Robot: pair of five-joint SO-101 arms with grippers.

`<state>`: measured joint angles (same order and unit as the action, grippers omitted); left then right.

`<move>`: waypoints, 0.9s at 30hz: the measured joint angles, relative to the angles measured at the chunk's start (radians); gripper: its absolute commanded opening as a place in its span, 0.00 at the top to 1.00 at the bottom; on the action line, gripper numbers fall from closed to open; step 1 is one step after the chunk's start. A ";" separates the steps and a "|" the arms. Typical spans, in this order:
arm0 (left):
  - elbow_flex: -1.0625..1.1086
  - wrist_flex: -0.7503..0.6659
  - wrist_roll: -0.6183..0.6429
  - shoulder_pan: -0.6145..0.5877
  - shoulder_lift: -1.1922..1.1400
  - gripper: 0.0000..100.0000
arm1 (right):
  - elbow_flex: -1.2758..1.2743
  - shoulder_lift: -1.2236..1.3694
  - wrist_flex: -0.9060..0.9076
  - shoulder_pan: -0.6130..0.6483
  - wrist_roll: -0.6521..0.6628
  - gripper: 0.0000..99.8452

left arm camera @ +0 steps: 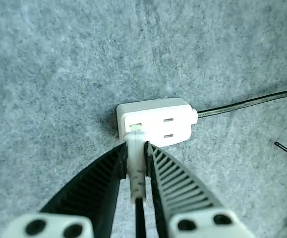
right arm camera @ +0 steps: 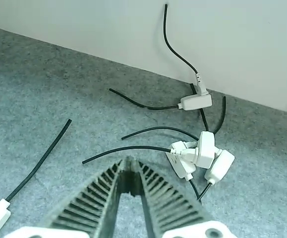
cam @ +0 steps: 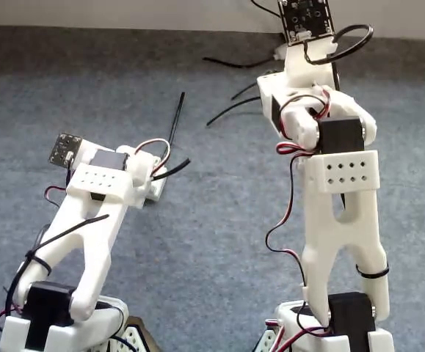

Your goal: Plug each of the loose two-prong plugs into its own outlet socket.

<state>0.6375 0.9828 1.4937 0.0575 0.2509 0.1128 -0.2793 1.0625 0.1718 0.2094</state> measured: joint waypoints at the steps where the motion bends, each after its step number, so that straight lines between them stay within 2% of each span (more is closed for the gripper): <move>1: 0.000 0.014 -0.003 0.000 0.000 0.99 | 0.000 0.000 0.000 0.000 0.000 0.99; 7: 0.000 0.068 -0.080 0.015 0.000 0.99 | 0.000 0.000 0.000 0.000 0.000 0.99; 16: -0.003 0.106 -0.087 -0.040 0.002 0.99 | 0.000 0.000 0.000 0.000 0.000 0.99; 22: 0.032 -0.005 -0.087 -0.044 -0.028 0.99 | 0.000 0.000 0.000 0.000 0.000 0.99; 27: 0.006 -0.071 -0.147 -0.048 -0.173 0.99 | 0.000 0.000 0.000 0.000 0.000 0.99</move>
<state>0.6437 0.9122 1.3464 0.0100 0.0775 0.1128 -0.2793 1.0625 0.1718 0.2094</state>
